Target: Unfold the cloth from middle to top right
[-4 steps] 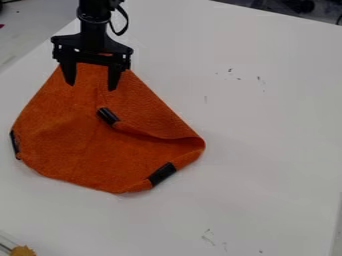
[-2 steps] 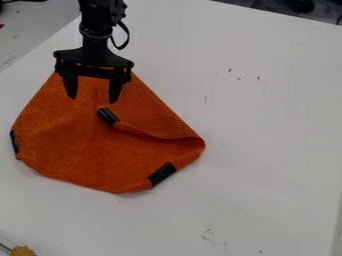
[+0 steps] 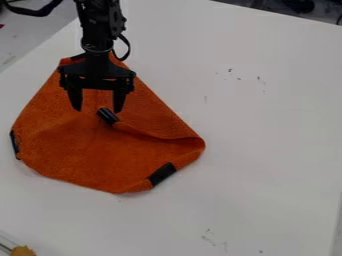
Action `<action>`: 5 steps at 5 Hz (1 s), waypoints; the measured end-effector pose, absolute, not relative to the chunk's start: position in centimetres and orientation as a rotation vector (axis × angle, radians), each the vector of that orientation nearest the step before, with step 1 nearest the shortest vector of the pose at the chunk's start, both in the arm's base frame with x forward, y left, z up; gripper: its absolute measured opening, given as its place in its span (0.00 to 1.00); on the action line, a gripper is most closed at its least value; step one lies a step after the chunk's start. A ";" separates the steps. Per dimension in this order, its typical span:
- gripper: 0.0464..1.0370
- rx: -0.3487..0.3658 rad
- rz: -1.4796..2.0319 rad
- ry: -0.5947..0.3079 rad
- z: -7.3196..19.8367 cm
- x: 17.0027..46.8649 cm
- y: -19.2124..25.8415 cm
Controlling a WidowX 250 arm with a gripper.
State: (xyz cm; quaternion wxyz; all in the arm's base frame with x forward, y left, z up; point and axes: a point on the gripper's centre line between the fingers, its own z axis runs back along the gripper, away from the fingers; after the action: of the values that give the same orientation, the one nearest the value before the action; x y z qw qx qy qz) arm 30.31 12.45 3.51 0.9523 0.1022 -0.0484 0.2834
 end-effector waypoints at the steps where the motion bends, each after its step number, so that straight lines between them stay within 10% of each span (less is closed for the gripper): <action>1: 0.96 0.174 0.605 -0.123 2.8 30.9 12.3; 3: 0.93 0.118 0.617 -0.130 1.5 31.2 12.3; 5: 0.49 0.117 0.601 -0.118 1.1 31.1 12.3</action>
State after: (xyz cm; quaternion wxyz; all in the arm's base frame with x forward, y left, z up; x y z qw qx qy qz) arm 31.12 12.32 1.10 0.9518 0.0578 -0.0579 0.2957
